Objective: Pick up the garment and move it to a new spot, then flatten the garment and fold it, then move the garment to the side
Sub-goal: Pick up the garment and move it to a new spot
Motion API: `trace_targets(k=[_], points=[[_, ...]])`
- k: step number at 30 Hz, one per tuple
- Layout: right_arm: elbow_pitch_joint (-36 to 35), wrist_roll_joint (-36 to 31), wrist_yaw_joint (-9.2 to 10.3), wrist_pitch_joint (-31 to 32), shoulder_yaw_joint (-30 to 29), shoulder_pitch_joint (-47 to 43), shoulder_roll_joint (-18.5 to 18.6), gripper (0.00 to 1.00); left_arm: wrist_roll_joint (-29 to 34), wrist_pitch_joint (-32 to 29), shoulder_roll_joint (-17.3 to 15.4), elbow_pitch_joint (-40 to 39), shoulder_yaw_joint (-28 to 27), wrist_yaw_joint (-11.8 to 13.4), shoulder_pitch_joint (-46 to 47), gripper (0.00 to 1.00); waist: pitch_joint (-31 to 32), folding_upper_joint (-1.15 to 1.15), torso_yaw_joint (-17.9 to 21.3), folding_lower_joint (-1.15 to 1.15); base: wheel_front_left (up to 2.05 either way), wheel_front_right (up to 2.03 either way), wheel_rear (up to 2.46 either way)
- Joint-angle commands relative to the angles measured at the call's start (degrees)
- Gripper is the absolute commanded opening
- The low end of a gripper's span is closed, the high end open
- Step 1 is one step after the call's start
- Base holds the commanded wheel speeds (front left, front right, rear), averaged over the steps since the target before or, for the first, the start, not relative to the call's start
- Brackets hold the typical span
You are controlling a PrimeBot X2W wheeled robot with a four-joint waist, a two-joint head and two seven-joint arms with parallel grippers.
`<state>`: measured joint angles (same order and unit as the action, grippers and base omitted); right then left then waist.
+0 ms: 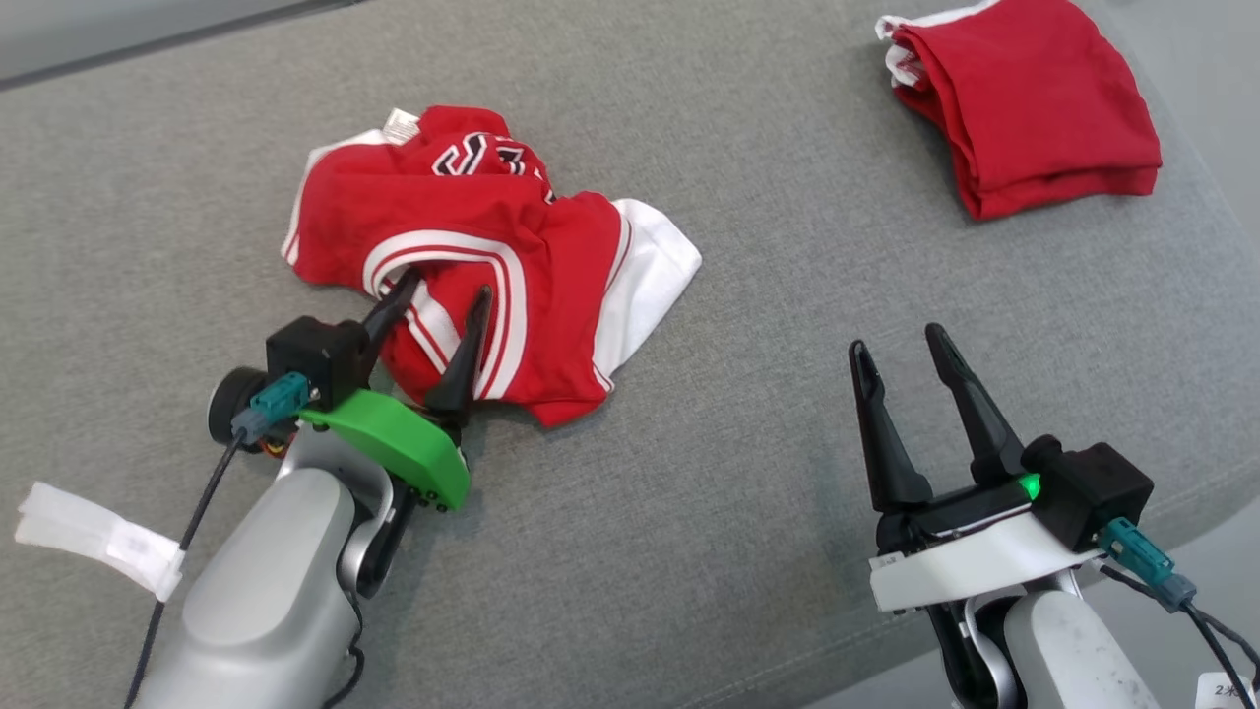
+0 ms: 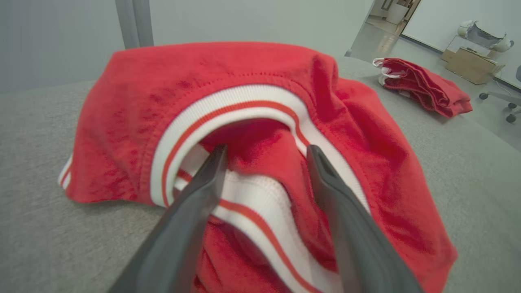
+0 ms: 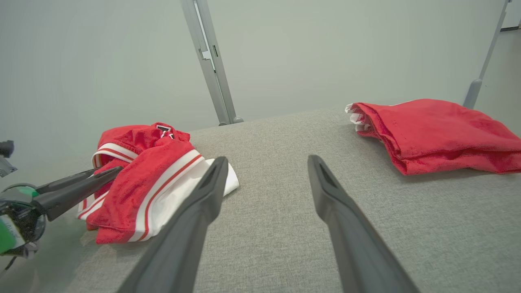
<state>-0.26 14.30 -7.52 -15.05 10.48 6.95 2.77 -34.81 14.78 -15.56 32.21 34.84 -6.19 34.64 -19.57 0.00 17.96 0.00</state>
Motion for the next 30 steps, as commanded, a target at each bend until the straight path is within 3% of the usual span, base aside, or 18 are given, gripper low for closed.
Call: trace_targets(k=[1,9,15,21,30], points=[[0.6,-0.3,0.06,-0.2,0.3,-1.2,0.2,1.0,0.0,0.4,0.4,0.2,-0.4,0.5,-1.9,1.0,8.2,0.0,-7.3,0.0,0.0,0.0,0.0],[3.4,-0.1,0.06,-0.2,1.0,-4.4,0.2,1.0,0.3,0.4,2.9,-3.3,-7.8,4.2,-12.7,1.0,16.7,0.0,-12.7,0.0,0.0,0.0,0.0],[4.3,-1.3,0.06,-0.2,0.0,-6.3,0.2,1.0,3.1,0.4,4.6,-9.0,-15.9,6.7,-21.5,1.0,19.3,0.0,-15.8,0.0,0.0,0.0,0.0],[4.2,-2.2,0.06,-0.2,-1.2,-7.2,0.2,1.0,7.5,0.4,6.7,-15.8,-23.7,6.3,-28.2,1.0,20.1,0.0,-17.8,0.0,0.0,0.0,0.0],[3.4,-3.0,0.06,-0.2,-3.3,-9.9,0.2,1.0,20.5,0.4,11.7,-26.9,-33.2,5.5,-39.3,1.0,21.5,0.0,-19.8,0.0,0.0,0.0,0.0]])
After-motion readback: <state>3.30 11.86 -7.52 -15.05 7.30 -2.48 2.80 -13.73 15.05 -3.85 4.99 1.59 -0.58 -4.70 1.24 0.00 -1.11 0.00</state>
